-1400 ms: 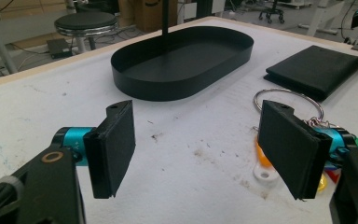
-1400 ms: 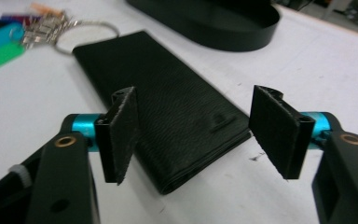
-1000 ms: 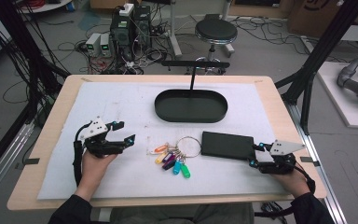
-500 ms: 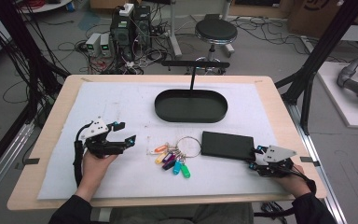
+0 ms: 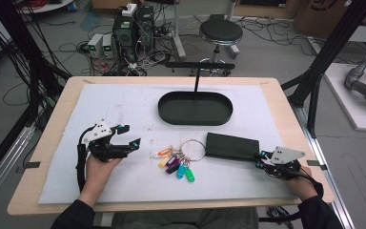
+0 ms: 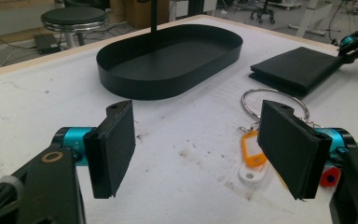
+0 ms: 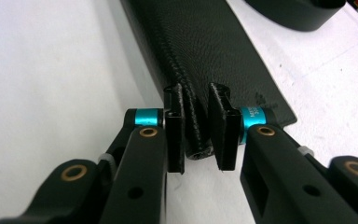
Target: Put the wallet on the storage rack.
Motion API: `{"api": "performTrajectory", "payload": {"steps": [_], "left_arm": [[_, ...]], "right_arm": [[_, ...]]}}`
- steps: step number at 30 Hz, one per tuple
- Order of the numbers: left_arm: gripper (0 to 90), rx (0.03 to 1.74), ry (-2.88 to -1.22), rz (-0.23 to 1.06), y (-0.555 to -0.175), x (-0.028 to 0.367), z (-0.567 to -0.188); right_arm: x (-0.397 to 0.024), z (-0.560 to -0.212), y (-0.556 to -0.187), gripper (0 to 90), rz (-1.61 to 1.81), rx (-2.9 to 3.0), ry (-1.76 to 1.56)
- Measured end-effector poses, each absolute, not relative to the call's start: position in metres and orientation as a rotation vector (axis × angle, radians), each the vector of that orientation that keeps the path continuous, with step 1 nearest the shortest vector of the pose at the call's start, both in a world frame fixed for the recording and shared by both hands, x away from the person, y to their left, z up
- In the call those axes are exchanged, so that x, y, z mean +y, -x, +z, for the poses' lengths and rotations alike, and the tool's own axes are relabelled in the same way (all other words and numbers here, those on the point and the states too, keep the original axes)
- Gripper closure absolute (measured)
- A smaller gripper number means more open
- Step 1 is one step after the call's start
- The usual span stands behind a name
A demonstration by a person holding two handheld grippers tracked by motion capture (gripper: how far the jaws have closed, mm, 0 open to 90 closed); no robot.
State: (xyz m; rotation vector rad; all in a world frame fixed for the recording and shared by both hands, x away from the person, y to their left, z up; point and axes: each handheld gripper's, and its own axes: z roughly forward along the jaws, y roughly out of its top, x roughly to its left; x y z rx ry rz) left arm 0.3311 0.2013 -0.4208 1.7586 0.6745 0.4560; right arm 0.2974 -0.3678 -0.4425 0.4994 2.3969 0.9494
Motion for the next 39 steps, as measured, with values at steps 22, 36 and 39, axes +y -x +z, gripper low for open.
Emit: {"api": "performTrajectory", "payload": {"steps": [22, 36, 39], "left_arm": [[27.7, 0.452, -1.835, 0.379, -0.337, 0.123, -0.406], [28.0, 0.35, -1.865, 0.293, -0.365, 0.064, -0.405], [29.3, 0.33, -1.859, 0.273, -0.373, 0.049, -0.407]], "right_arm": [[-0.383, -0.416, -0.3, 82.6, 1.459, 2.309, -0.69], [-0.391, -0.413, -0.304, 82.6, 1.6, 2.276, -0.764], [-0.392, -0.413, -0.305, 82.6, 1.602, 2.275, -0.77]]}}
